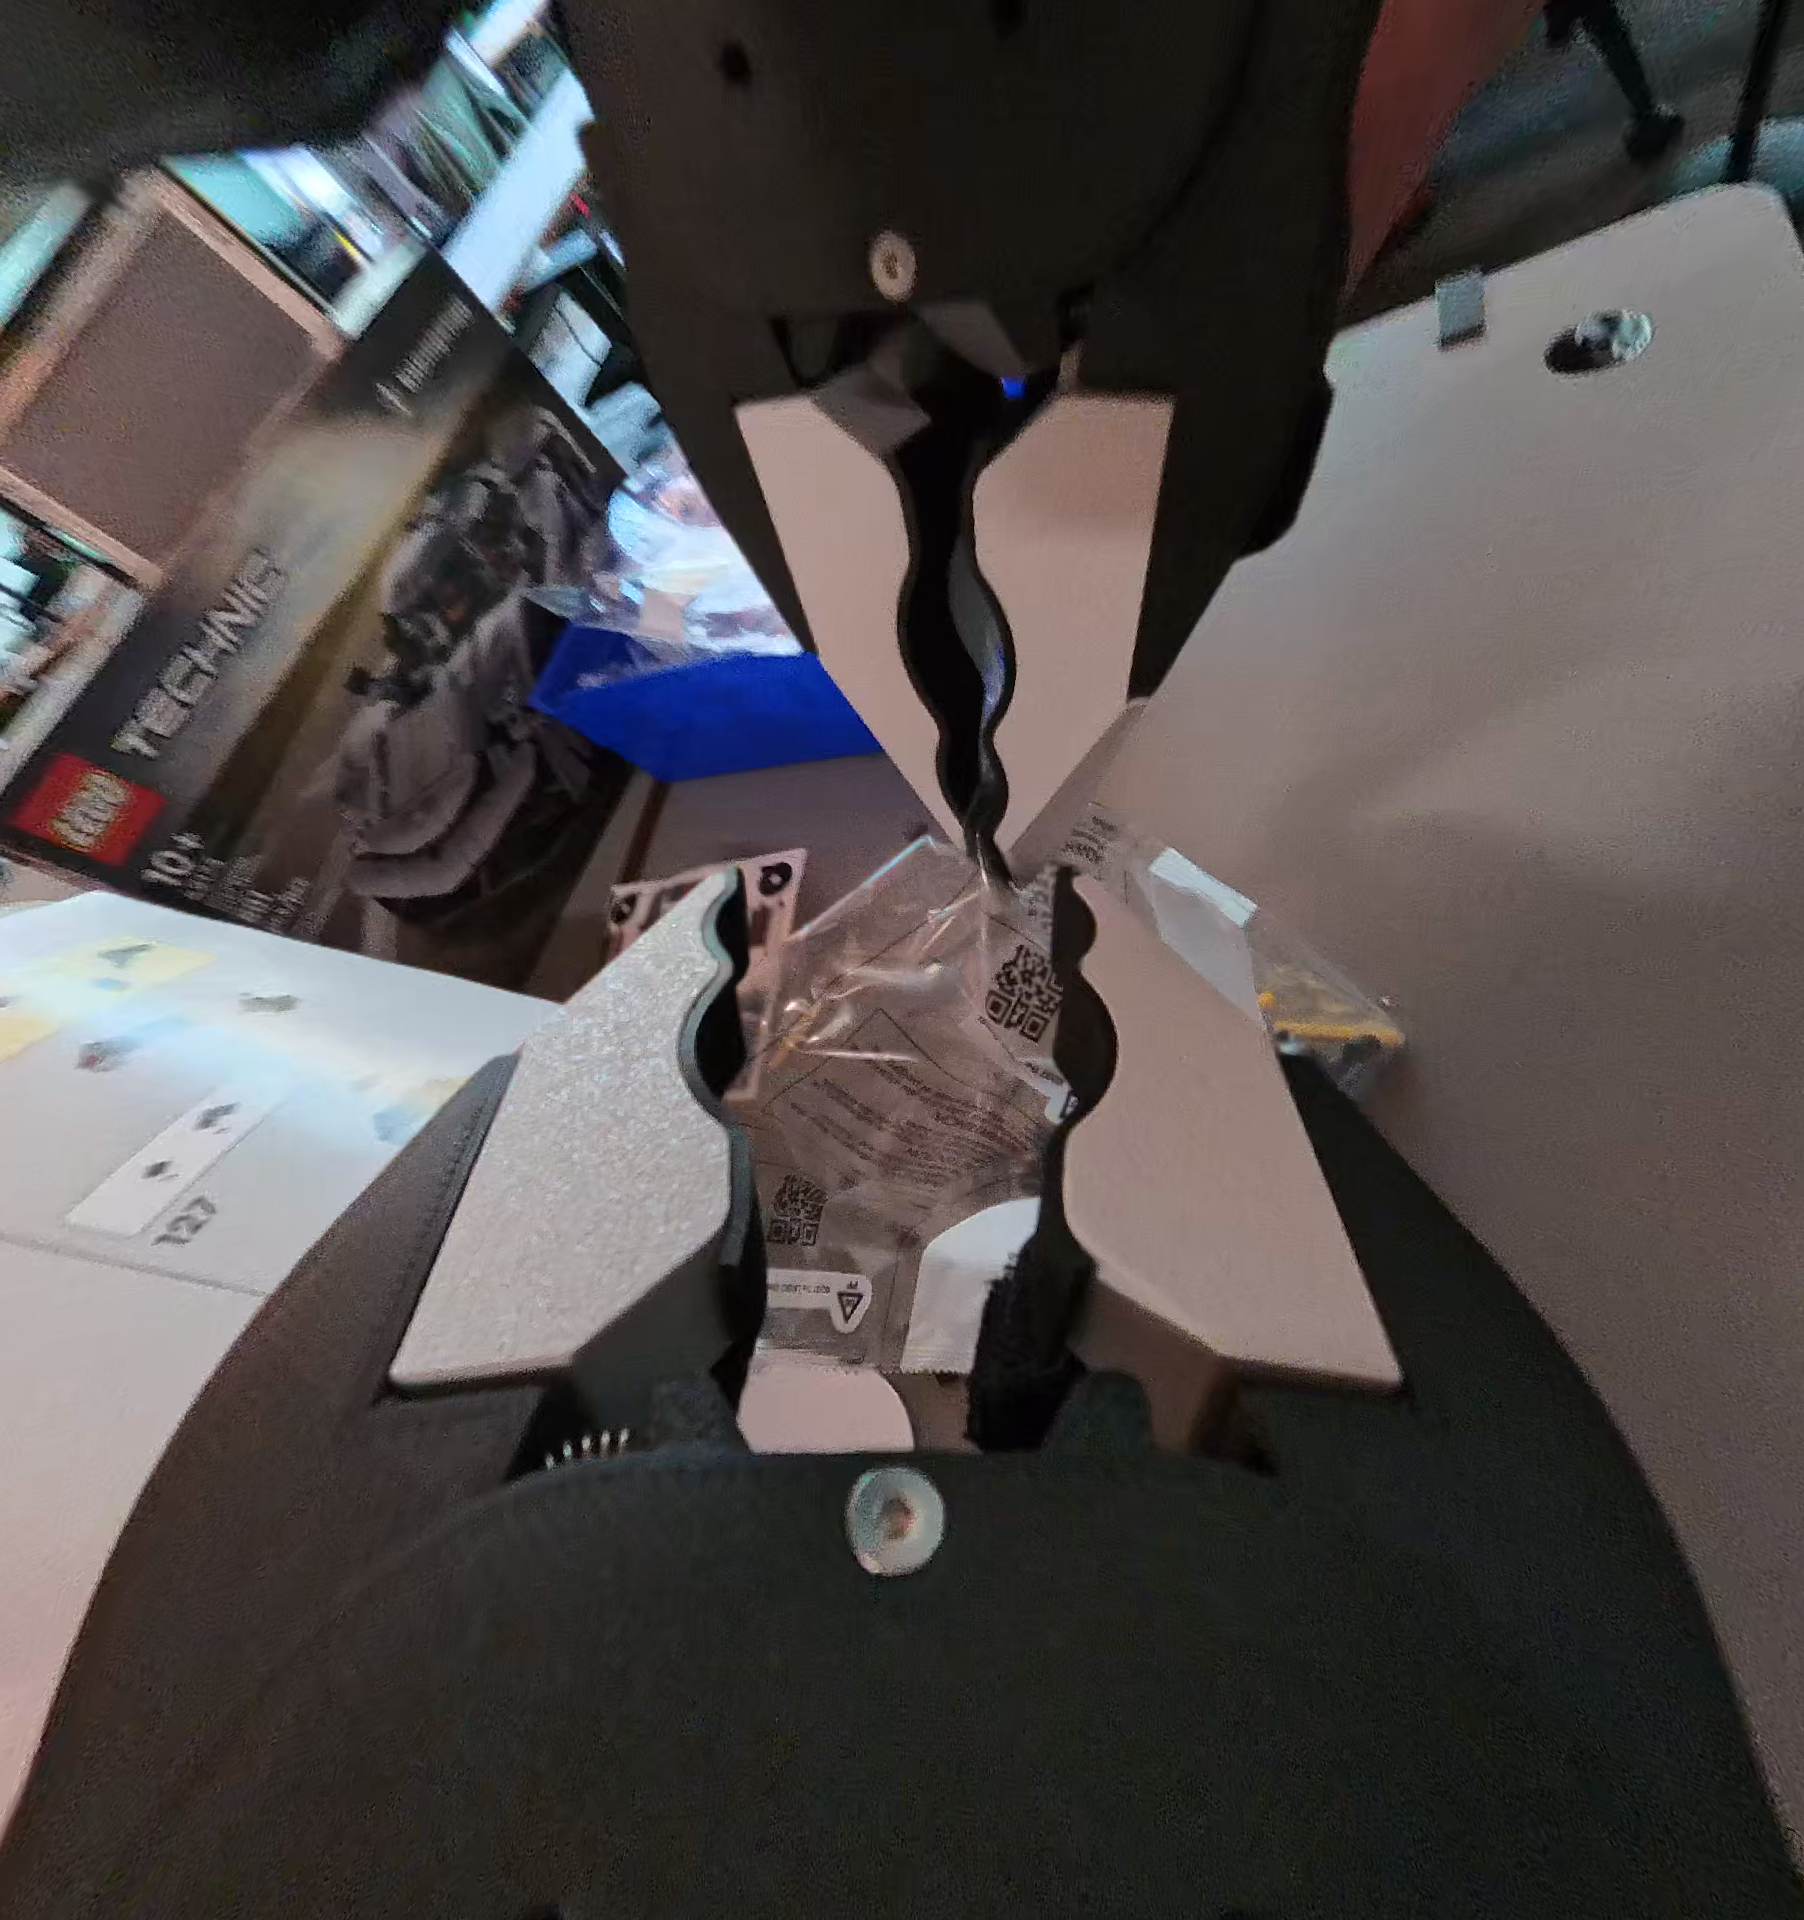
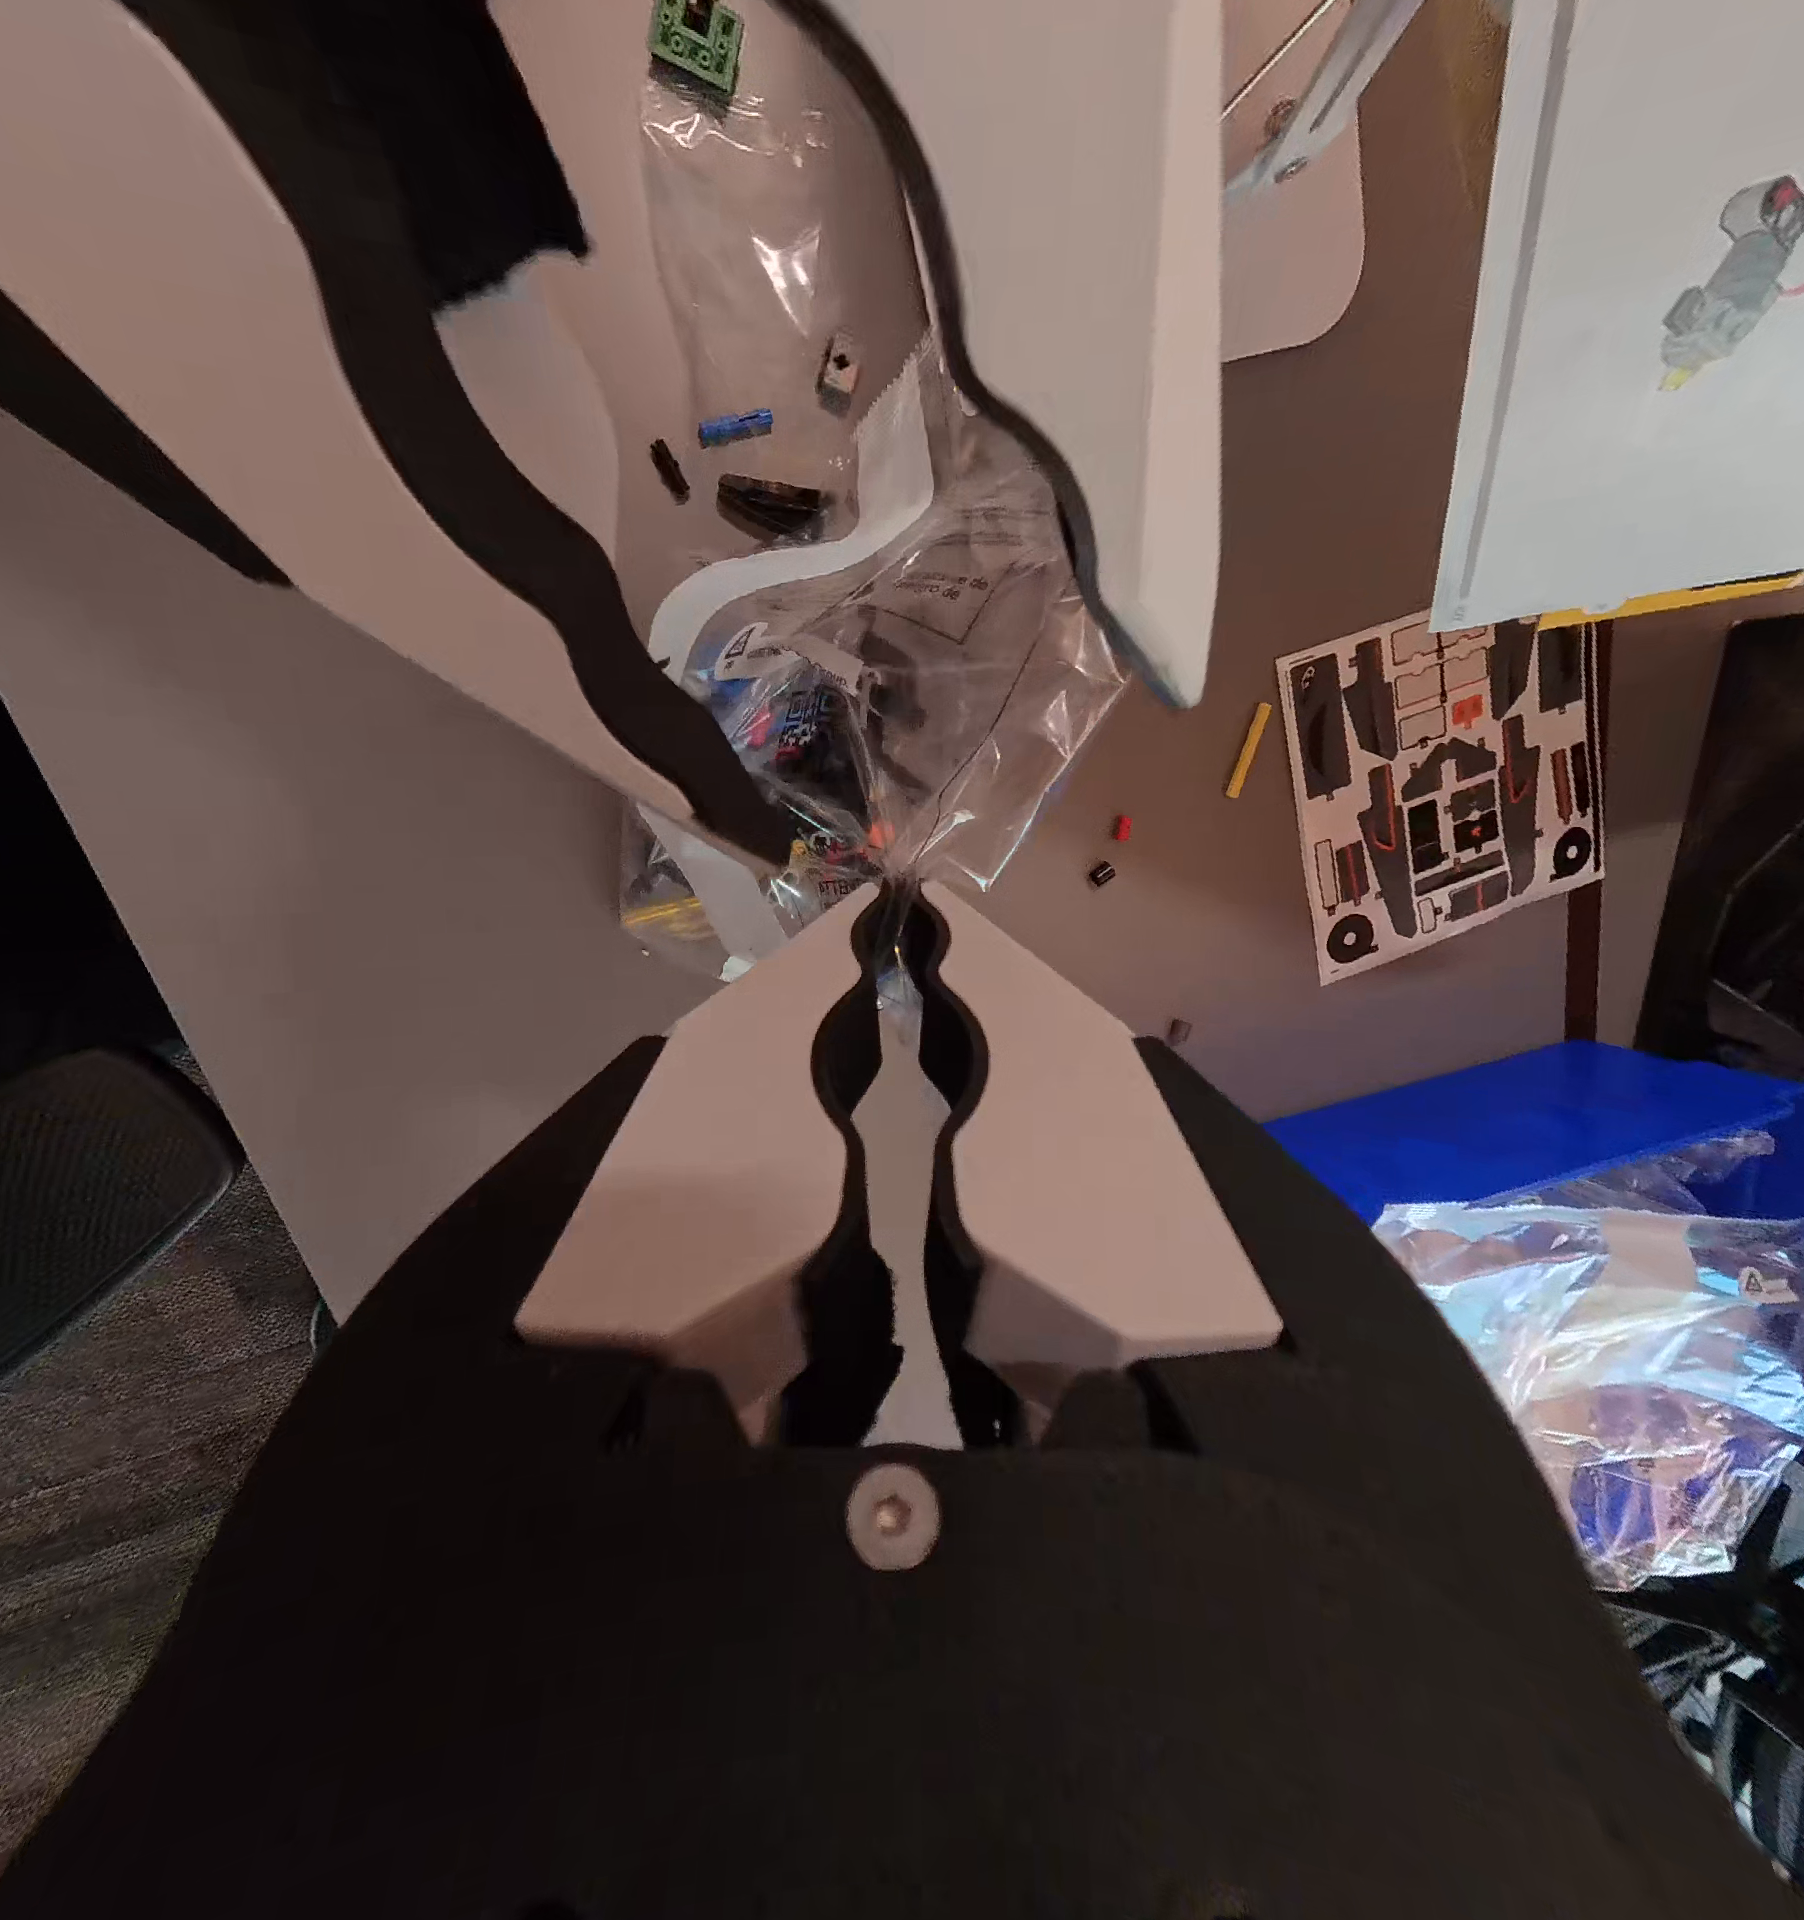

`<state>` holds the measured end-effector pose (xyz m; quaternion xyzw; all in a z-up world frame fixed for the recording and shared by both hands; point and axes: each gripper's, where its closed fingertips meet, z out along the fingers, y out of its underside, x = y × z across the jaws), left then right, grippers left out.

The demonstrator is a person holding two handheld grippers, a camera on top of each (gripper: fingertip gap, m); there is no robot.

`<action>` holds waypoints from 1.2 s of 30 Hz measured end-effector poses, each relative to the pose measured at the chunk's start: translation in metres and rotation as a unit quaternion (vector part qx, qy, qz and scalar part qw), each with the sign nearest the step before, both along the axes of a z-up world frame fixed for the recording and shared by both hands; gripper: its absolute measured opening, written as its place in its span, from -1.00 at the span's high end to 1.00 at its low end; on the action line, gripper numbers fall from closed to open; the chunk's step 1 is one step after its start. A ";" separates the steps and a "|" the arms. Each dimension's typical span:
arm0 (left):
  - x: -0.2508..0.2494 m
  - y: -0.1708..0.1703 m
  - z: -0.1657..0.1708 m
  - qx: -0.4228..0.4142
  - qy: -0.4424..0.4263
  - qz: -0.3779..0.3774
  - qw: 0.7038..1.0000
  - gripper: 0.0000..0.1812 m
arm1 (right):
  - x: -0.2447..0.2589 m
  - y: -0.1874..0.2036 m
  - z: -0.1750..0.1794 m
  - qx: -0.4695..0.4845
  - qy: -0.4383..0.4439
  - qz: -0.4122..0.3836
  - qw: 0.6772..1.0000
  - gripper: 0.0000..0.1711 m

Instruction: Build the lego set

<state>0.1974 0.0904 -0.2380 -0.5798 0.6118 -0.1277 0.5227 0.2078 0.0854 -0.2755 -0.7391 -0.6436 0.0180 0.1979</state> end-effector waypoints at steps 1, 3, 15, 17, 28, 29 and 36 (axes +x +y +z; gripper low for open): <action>0.002 0.003 -0.006 -0.014 0.018 0.000 1.000 0.37 | 0.000 0.001 0.000 0.004 -0.001 0.004 1.000 1.00; 0.007 0.004 -0.022 -0.043 0.049 -0.016 0.998 0.46 | -0.002 0.000 0.000 0.010 -0.001 0.016 1.000 1.00; 0.002 0.020 -0.024 -0.100 0.003 0.028 0.995 1.00 | 0.026 -0.014 -0.027 -0.030 0.257 -0.118 0.959 0.41; 0.002 0.021 -0.019 -0.118 -0.020 0.027 0.992 1.00 | 0.028 -0.021 -0.058 -0.086 0.303 -0.145 0.938 0.43; -0.023 0.029 0.018 -0.137 -0.149 0.064 0.977 1.00 | 0.025 -0.013 -0.032 -0.071 0.263 -0.101 0.957 1.00; -0.027 0.030 0.024 -0.146 -0.173 0.063 0.972 1.00 | 0.026 -0.013 -0.022 -0.078 0.248 -0.094 0.961 1.00; -0.049 0.040 0.021 -0.193 -0.249 0.089 0.945 1.00 | 0.026 0.002 -0.004 -0.119 0.117 -0.074 0.983 1.00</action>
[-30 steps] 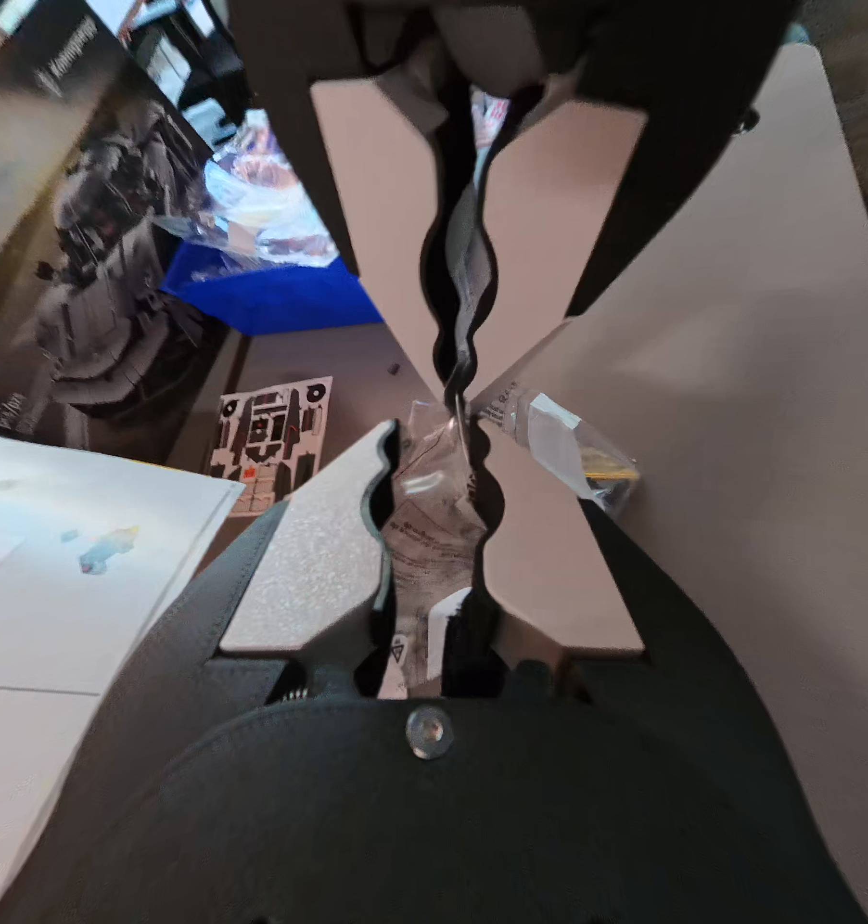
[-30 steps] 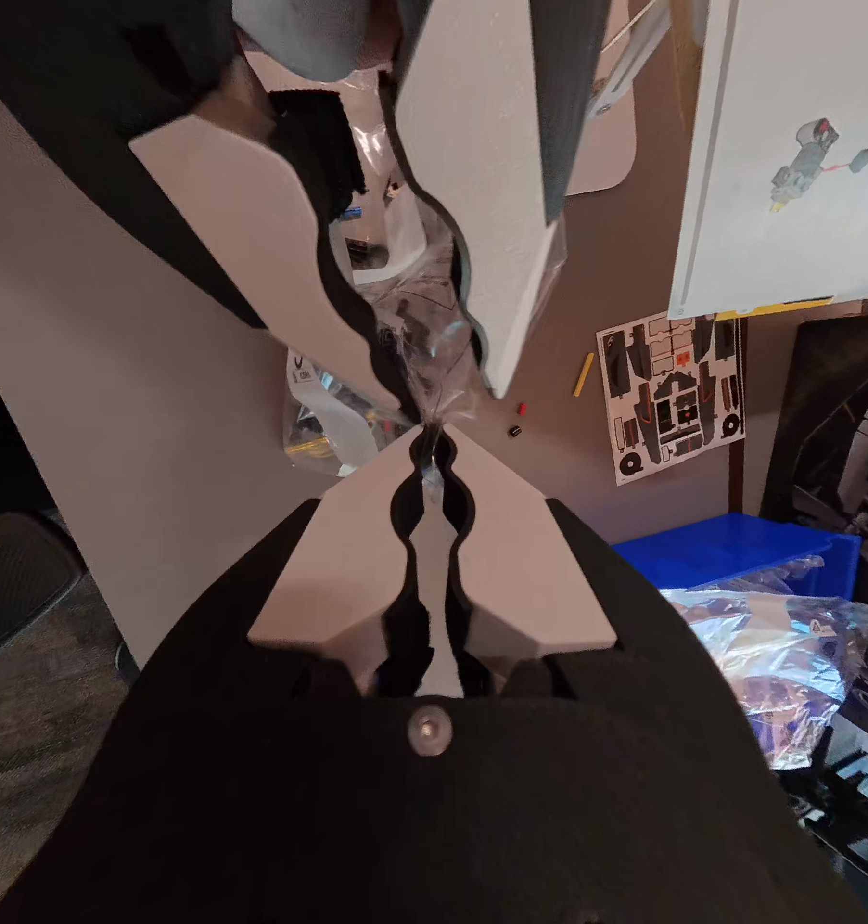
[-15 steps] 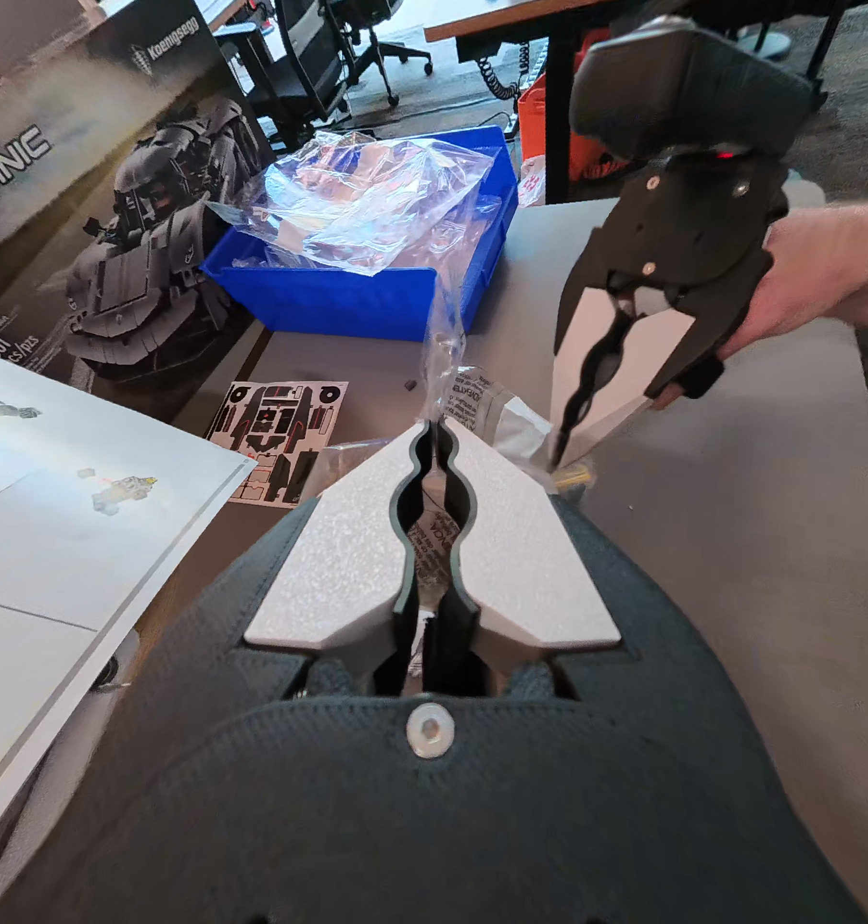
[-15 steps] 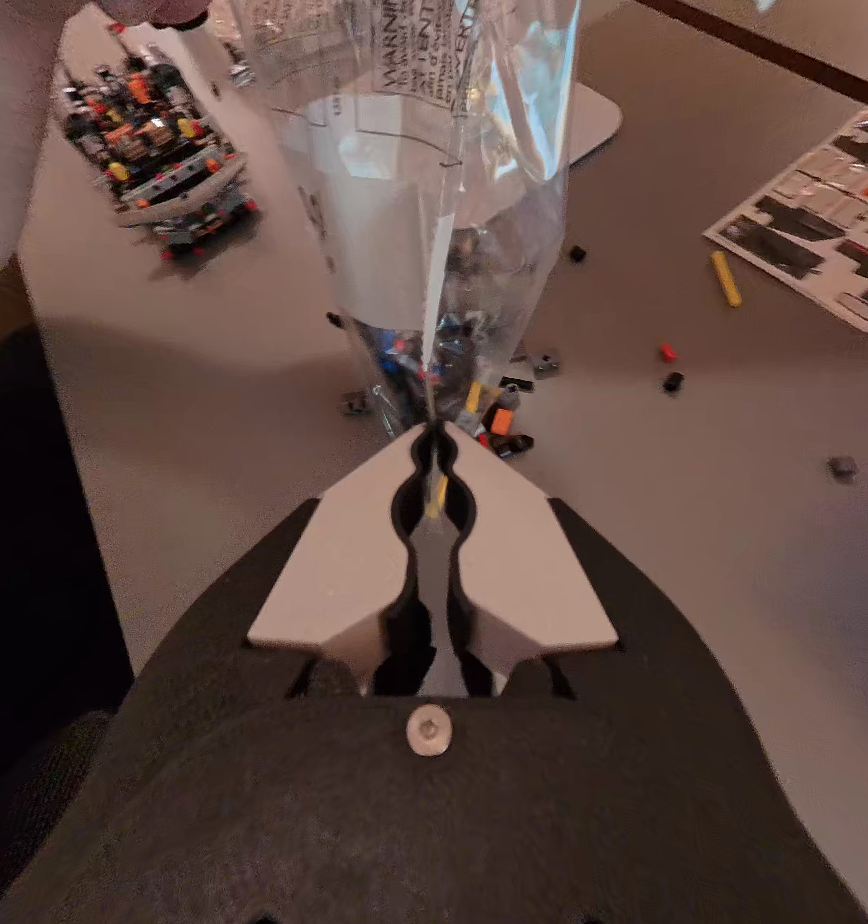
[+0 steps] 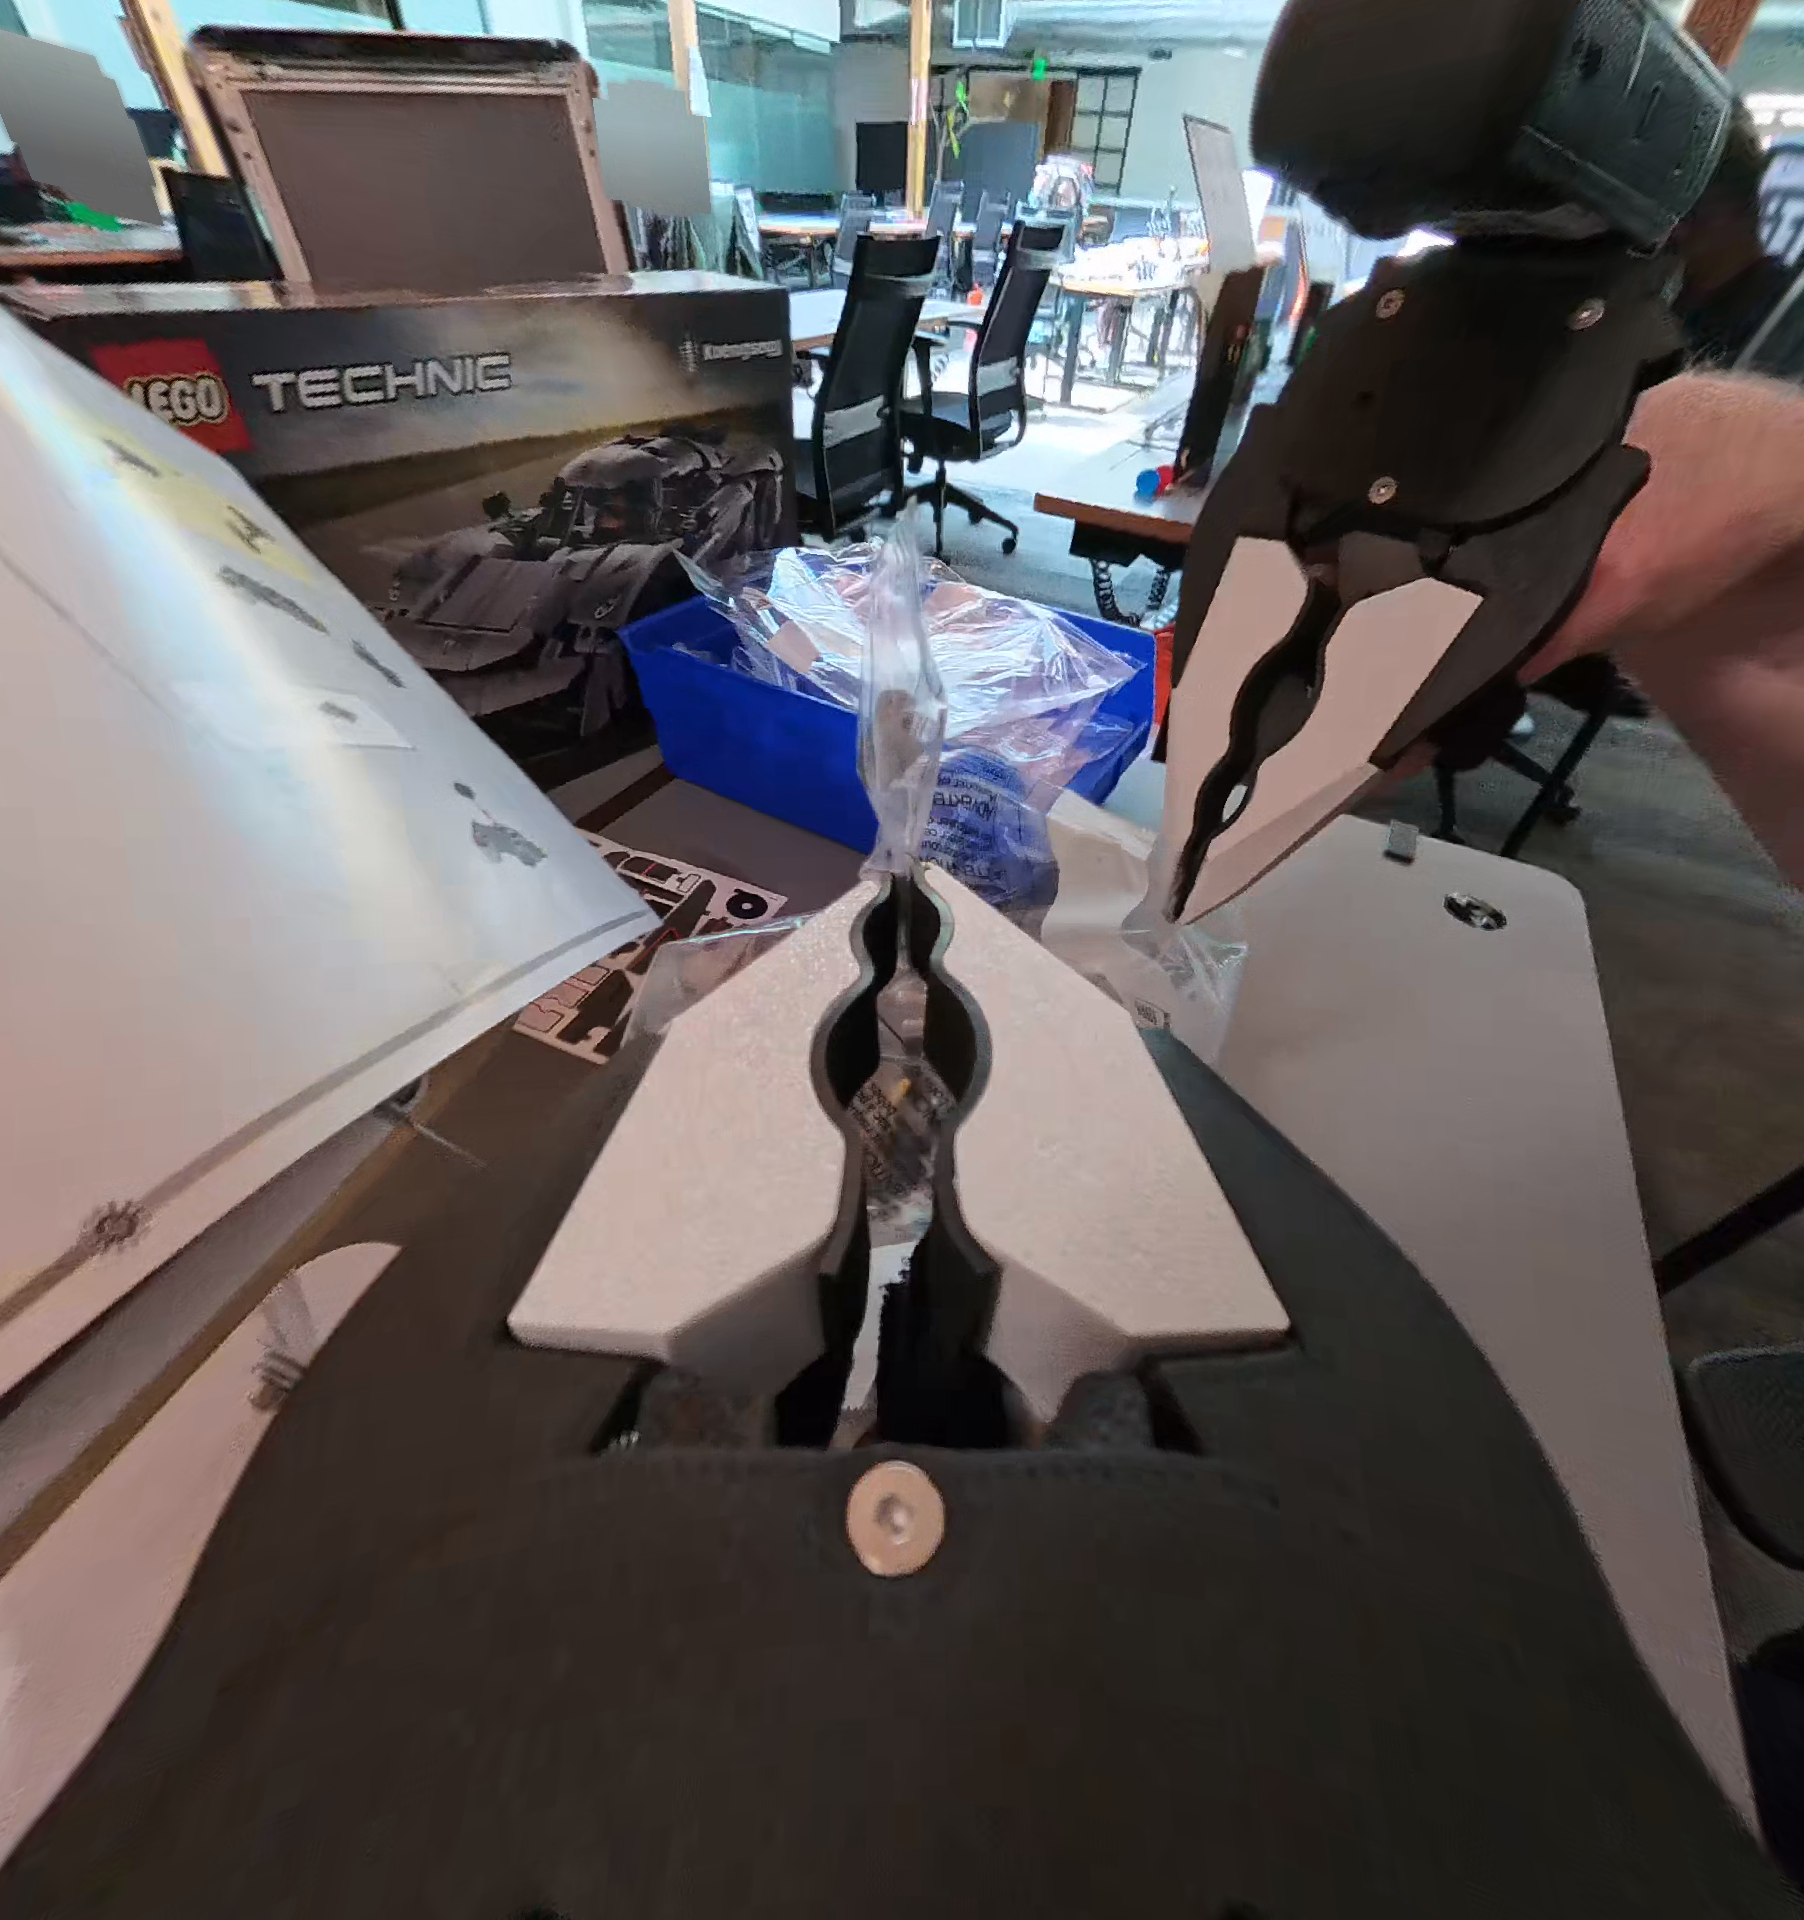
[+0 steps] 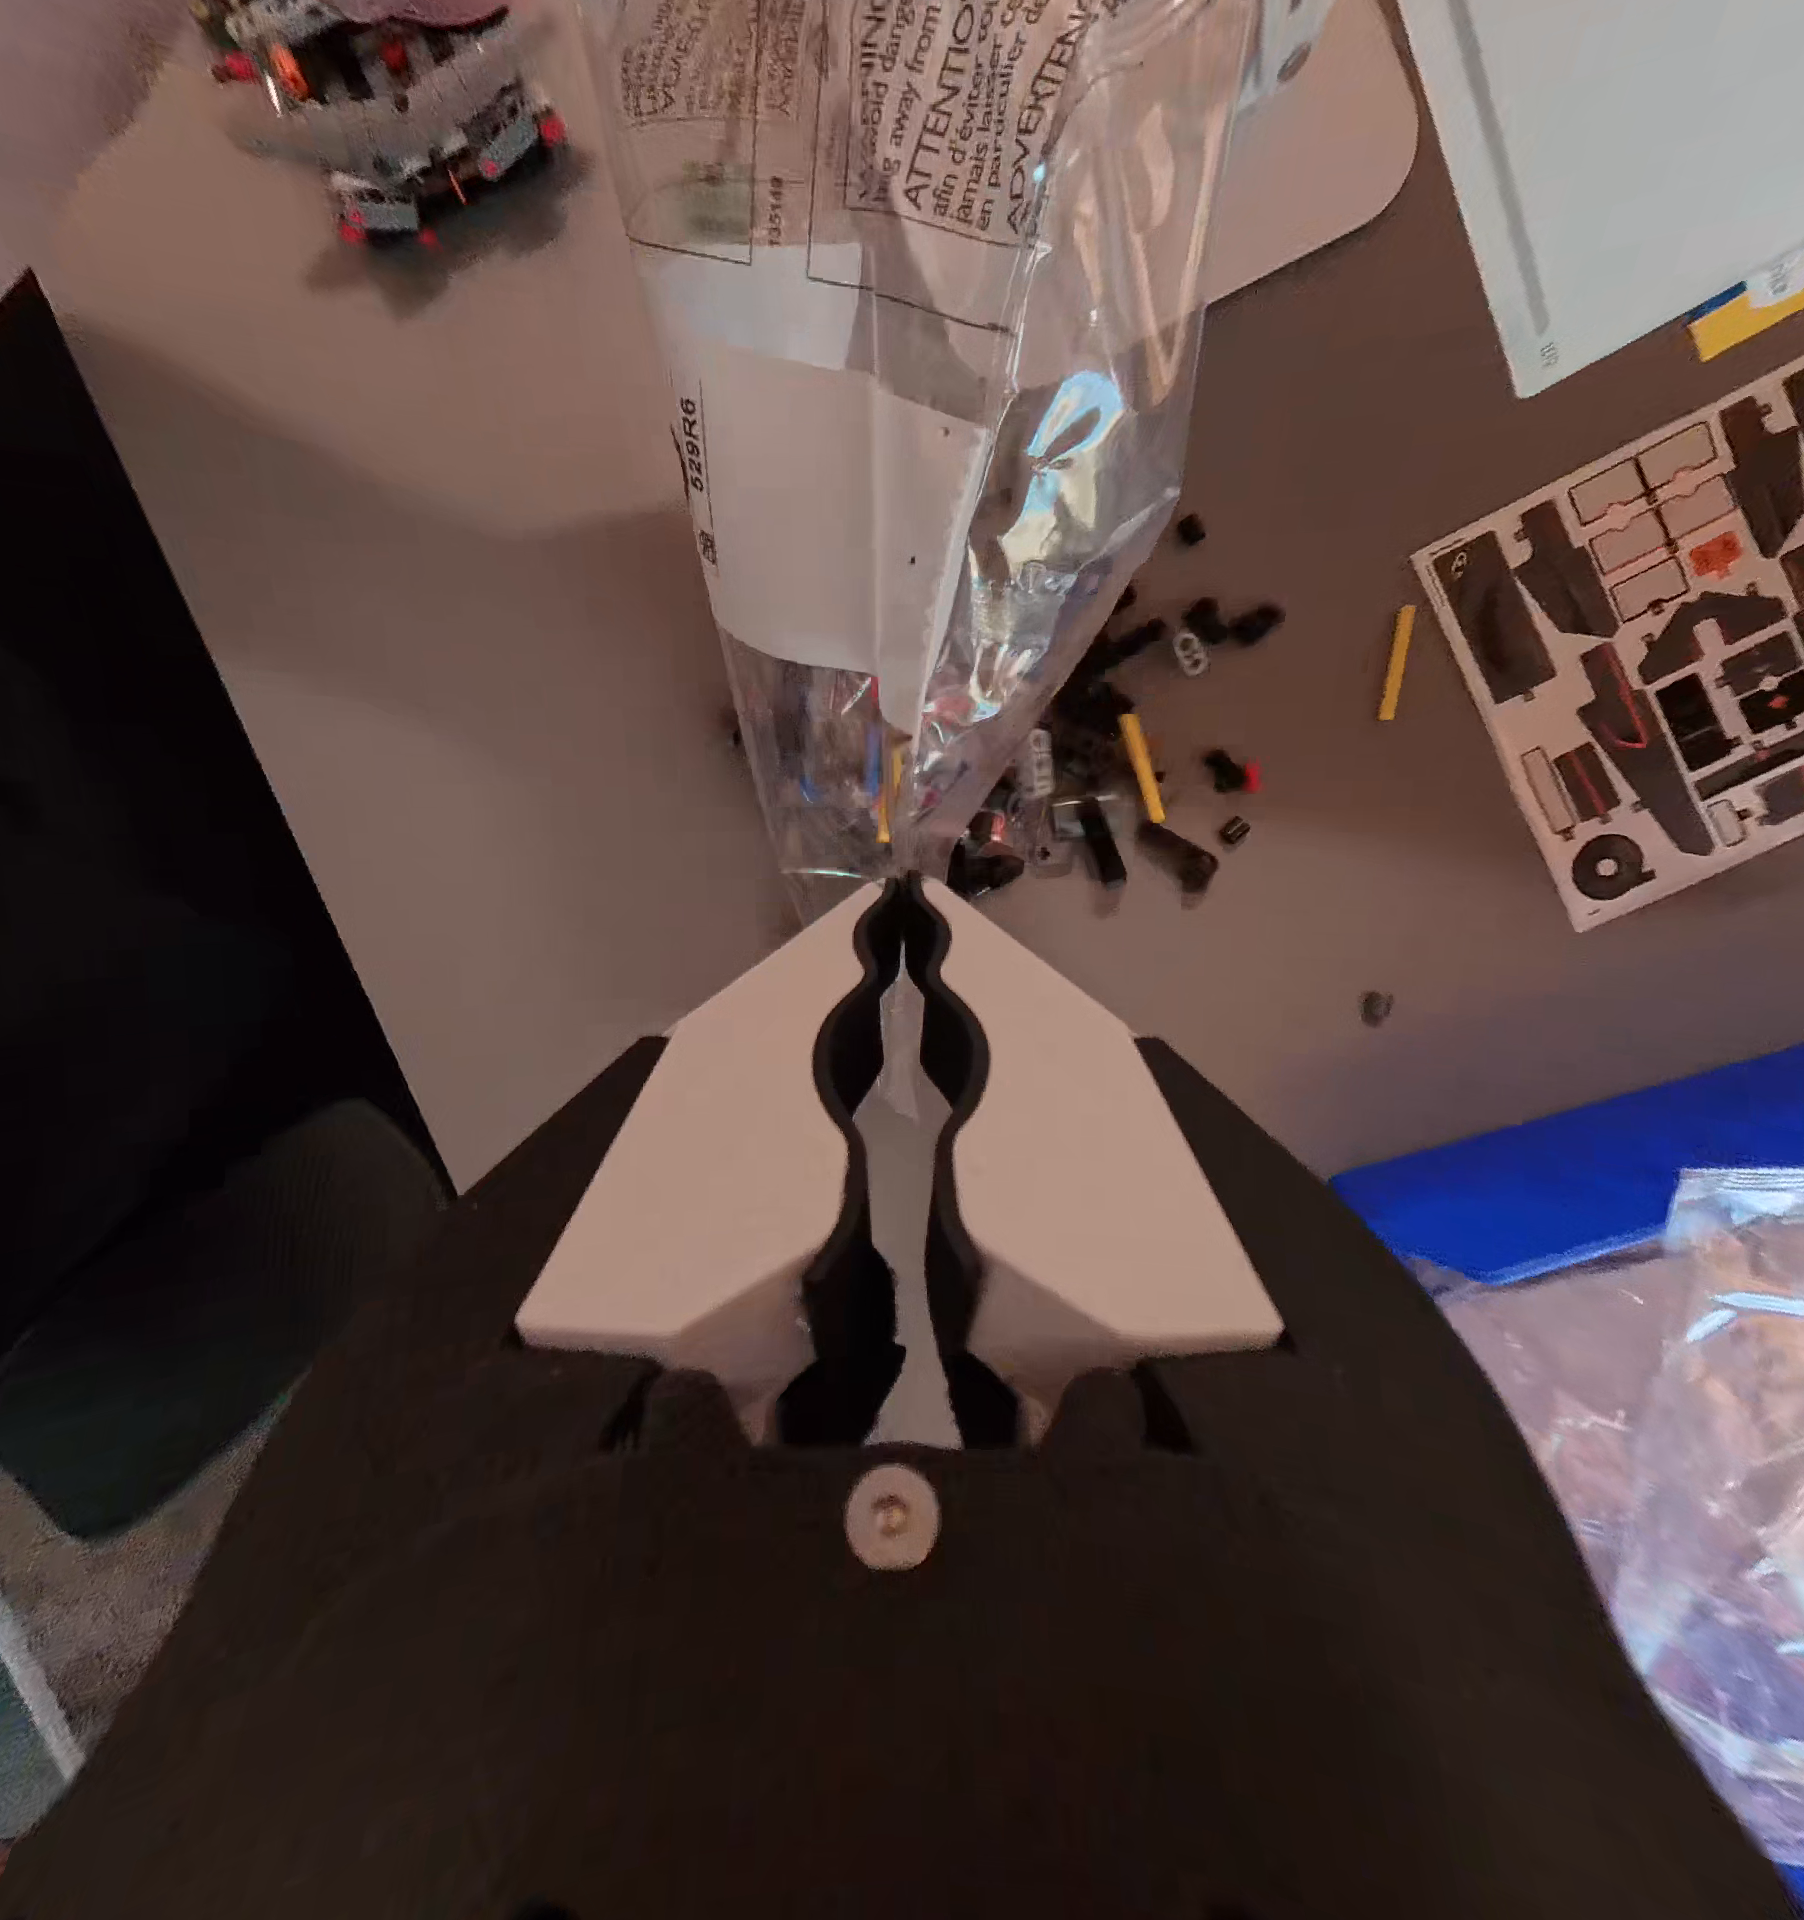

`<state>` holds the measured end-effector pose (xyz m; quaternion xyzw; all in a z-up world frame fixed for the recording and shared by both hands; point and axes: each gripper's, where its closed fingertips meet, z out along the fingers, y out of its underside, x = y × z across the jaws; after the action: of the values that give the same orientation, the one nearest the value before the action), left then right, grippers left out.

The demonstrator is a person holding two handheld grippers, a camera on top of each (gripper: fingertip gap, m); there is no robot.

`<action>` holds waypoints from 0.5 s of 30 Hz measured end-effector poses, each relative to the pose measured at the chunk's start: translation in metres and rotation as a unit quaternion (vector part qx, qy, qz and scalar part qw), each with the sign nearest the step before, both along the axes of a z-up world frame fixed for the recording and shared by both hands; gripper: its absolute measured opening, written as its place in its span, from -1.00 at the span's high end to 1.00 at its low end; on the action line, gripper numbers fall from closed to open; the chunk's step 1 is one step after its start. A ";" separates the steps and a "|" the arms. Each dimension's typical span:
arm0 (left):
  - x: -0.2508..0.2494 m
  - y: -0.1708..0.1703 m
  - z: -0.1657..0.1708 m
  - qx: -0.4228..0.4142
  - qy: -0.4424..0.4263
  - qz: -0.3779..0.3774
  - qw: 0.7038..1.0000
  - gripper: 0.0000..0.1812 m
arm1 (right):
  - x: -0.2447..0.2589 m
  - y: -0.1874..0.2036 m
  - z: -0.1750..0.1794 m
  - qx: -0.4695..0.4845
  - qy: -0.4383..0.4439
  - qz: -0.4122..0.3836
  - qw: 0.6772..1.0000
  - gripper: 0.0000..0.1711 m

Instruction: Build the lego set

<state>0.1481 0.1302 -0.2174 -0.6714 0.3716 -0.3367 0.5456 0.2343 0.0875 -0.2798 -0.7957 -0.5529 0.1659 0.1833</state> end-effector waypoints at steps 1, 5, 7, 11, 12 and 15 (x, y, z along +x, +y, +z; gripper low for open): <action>-0.003 0.003 -0.001 0.002 -0.002 0.009 1.000 1.00 | -0.001 0.004 0.002 0.004 -0.011 -0.001 1.000 1.00; -0.008 0.006 -0.001 0.001 -0.020 0.014 1.000 1.00 | -0.003 0.008 0.005 -0.003 -0.044 0.011 0.999 1.00; -0.010 0.005 0.005 0.006 -0.033 0.014 0.999 1.00 | -0.002 0.009 0.015 0.008 -0.051 0.016 0.999 1.00; -0.011 0.005 0.025 0.025 -0.058 0.013 0.998 1.00 | -0.001 0.012 0.036 0.026 -0.055 0.018 0.998 1.00; -0.009 0.005 0.030 0.031 -0.063 0.012 0.997 1.00 | -0.001 0.011 0.041 0.029 -0.056 0.020 0.998 1.00; -0.005 0.004 0.044 0.045 -0.069 0.008 0.997 1.00 | 0.003 0.011 0.051 0.031 -0.045 0.020 0.998 1.00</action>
<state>0.1433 0.1344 -0.1738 -0.6241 0.3427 -0.3612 0.6022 0.2376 0.0984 -0.2286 -0.7854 -0.5810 0.1162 0.1789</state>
